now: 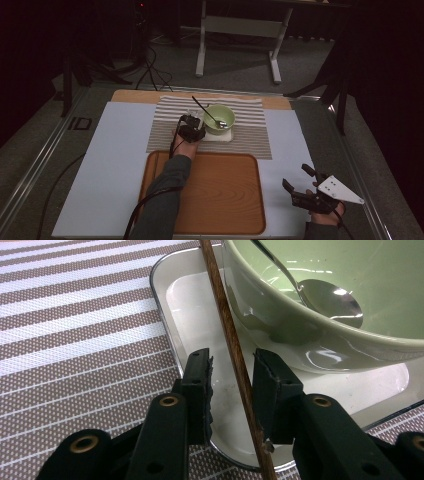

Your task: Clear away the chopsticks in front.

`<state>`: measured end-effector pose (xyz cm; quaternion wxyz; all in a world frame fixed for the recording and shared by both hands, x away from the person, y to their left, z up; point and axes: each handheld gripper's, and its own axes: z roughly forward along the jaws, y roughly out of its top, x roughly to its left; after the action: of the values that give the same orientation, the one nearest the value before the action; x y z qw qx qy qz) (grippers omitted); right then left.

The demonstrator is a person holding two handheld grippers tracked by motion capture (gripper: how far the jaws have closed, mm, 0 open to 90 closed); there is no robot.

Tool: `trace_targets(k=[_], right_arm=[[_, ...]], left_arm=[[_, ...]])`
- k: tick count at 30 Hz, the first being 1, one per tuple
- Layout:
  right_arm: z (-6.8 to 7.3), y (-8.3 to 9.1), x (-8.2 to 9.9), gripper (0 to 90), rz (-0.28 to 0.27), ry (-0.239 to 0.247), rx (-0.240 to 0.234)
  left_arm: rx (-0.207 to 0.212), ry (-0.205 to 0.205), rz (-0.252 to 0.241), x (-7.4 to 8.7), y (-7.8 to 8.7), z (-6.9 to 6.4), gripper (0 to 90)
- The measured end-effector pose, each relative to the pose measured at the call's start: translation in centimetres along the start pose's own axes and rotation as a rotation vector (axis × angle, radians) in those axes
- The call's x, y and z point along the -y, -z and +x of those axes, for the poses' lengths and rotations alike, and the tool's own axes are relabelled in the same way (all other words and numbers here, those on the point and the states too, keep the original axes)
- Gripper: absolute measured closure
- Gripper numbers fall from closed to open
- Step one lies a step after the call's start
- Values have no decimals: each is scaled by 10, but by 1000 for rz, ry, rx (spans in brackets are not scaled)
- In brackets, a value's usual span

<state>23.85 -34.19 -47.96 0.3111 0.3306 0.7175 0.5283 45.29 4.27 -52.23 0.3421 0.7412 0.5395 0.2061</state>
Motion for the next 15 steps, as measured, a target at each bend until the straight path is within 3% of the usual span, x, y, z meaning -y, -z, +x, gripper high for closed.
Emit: trace_targets(k=[7, 15], right_arm=[[0, 1, 0, 138, -2, -1, 2], [0, 0, 0, 138, -3, -1, 2]], left_arm=[[-2, 32, 34, 3, -6, 0, 779], [-4, 71, 20, 0, 3, 6, 842]])
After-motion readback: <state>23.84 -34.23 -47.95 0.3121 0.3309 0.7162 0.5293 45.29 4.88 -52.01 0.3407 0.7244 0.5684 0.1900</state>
